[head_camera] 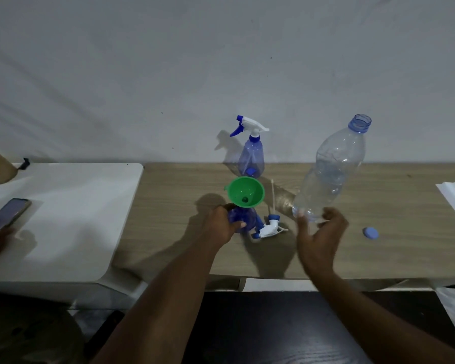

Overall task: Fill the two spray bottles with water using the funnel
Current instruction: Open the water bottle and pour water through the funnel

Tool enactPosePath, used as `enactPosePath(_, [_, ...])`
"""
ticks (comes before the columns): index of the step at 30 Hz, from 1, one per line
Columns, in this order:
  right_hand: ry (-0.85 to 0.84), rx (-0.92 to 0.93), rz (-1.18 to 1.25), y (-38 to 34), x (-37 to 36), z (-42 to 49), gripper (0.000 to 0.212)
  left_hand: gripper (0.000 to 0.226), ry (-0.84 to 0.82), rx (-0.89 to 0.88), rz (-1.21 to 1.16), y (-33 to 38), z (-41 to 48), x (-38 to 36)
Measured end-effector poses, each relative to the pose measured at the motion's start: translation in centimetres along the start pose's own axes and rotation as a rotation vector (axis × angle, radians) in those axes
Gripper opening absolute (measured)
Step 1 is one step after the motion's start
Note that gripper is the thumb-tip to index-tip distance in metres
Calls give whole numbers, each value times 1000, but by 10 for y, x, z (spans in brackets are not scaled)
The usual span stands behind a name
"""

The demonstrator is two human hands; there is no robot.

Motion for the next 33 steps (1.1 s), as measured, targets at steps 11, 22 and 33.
enactPosePath(11, [-686,449,-149,-93,-106,-2,114,43,-26,125,-5,-3,-5,5])
enactPosePath(22, [-625,451,-114,-104,-104,7,97,59,7,33,77,-3,3,3])
enactPosePath(33, [-664,500,-199,-104,-111,7,94,50,1,-19,83,3,3,10])
Point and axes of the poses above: each hand's wrist, its own z-axis towards the middle knuckle, its own x-axis out of the back of the hand, y = z × x, the point moved 6 cm from there along z, towards the middle knuckle, and after that the axes turned 13 degrees about y, right-handed, at the moved point
